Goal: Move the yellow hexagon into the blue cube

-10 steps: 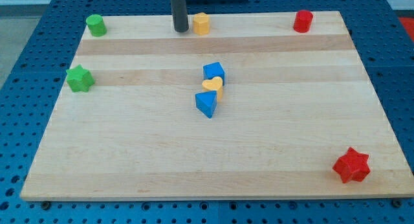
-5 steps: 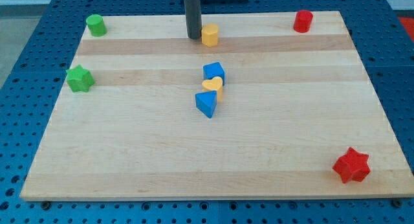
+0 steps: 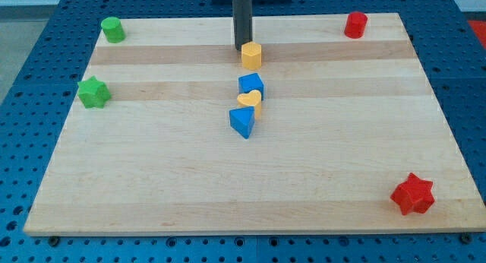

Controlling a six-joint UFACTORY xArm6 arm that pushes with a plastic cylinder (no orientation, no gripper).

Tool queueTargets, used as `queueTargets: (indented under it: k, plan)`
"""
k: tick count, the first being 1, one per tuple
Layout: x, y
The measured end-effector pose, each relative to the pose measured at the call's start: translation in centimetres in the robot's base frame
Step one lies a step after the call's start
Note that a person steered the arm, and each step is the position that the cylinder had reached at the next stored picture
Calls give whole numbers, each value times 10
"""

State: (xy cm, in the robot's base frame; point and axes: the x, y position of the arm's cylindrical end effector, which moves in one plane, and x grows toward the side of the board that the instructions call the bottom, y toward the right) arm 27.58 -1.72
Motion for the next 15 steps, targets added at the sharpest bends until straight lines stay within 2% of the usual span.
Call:
queueTargets:
  k: [2,4,6,8,10,11,13,15]
  plan:
    - [-10,32]
    - [36,26]
    - [4,10]
    - [27,-30]
    - [61,-24]
    - [60,-17]
    - [22,-11]
    - [45,4]
